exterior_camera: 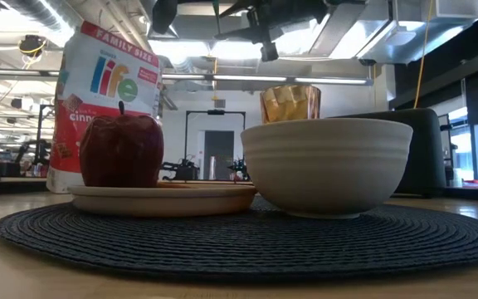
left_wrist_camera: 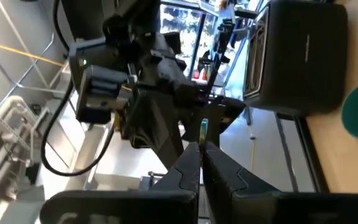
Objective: Arrange a breakfast setting
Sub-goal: Put the iridescent spoon on the black mat
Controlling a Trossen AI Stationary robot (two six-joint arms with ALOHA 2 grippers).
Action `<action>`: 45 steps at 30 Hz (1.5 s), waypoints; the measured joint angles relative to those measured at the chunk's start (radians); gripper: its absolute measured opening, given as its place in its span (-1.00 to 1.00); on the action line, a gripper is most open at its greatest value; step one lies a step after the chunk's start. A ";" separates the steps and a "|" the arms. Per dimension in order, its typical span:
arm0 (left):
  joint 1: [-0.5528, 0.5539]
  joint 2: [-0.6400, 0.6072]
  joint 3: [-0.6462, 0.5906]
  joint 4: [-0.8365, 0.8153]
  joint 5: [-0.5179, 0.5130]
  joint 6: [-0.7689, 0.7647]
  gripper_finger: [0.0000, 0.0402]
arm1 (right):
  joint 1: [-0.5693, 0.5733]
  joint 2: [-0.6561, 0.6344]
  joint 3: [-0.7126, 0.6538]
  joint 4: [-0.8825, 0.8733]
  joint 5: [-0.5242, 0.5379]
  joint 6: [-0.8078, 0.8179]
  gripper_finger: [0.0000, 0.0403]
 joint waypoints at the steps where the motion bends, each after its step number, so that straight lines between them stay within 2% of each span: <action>1: -0.004 0.000 0.000 -0.002 -0.001 0.007 -0.99 | -0.004 0.000 0.000 0.000 0.010 0.001 -0.31; 7: -0.014 0.001 0.000 0.000 0.001 0.030 -1.00 | -0.002 0.000 0.000 0.034 0.003 0.011 -0.53; 14: -0.014 0.001 0.000 -0.001 0.003 0.010 -1.00 | 0.005 0.000 0.000 0.056 -0.004 -0.017 -0.94; 19: 0.013 0.002 0.000 -0.013 0.054 -0.239 -0.85 | 0.003 0.000 0.002 0.034 -0.001 -0.123 -0.98; 22: 0.022 0.002 -0.001 -0.048 0.045 -0.372 -0.70 | 0.003 -0.008 0.003 -0.039 0.049 -0.190 -0.98; 28: -0.010 -0.020 -0.002 -0.129 -0.126 -0.481 -0.40 | 0.004 -0.066 0.002 -0.180 0.112 -0.329 -1.00; 32: -0.035 -0.027 0.002 -0.156 -0.148 -0.550 -0.27 | 0.005 -0.115 -0.001 -0.268 0.174 -0.398 -0.99; 34: -0.043 -0.027 0.001 -0.162 -0.117 -0.591 -0.24 | 0.004 -0.138 -0.001 -0.281 0.209 -0.416 -0.99; 37: -0.045 -0.030 0.001 -0.158 -0.009 -0.667 -0.23 | 0.003 -0.151 -0.001 -0.260 0.214 -0.418 -0.99; 39: -0.045 -0.029 0.001 -0.163 0.018 -0.705 -0.23 | 0.003 -0.152 -0.001 -0.253 0.214 -0.418 -0.99; 45: -0.046 -0.040 0.000 -0.168 -0.108 -0.739 -0.23 | 0.004 -0.155 -0.001 -0.255 0.194 -0.416 -1.00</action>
